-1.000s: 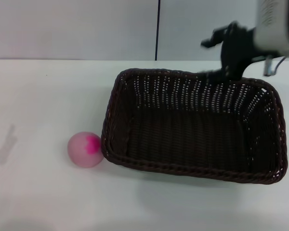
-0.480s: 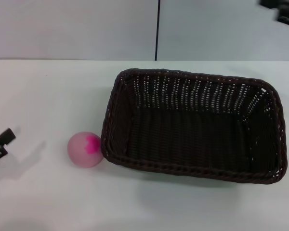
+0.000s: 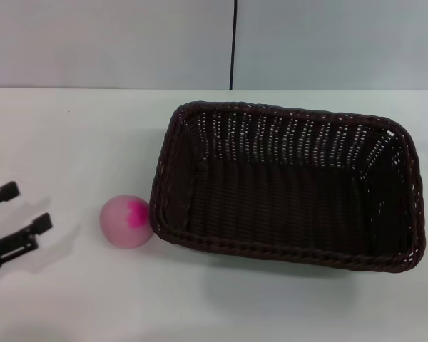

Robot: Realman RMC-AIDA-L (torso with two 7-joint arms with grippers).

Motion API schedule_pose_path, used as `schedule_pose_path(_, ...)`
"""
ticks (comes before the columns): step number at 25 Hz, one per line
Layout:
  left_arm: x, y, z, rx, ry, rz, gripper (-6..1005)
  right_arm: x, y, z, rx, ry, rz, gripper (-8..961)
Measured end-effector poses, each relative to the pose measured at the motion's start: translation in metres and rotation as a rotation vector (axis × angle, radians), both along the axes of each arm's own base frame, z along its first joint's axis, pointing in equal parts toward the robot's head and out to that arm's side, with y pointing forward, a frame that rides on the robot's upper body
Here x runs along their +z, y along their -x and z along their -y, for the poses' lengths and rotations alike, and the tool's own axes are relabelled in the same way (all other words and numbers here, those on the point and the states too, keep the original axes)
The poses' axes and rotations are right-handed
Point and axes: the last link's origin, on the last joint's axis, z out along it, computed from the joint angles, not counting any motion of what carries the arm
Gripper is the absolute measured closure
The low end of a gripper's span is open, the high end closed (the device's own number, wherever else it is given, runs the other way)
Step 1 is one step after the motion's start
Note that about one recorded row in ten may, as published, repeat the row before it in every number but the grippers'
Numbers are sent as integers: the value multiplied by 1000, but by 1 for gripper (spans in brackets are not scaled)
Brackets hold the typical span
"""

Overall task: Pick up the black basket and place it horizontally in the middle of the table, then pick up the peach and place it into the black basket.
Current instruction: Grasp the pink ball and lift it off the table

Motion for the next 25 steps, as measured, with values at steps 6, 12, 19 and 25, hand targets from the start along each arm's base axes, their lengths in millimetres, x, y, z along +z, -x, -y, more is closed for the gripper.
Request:
schedule_pose_path(6, -10, -5, -14, -18, 103, -43, 296, -13, -18, 14, -86, -72, -49, 251)
schedule_pose_path(12, -21, -10, -19, -40, 149, -43, 300, -15, -23, 19, -115, -70, -61, 251)
schedule_pose_path(19, -44, -13, -19, -53, 165, -27, 305, -17, -23, 19, -118, -64, -67, 251)
schedule_pose_path(25, -58, -12, -20, -48, 166, -39, 310, -18, -23, 18, -116, -61, -67, 251)
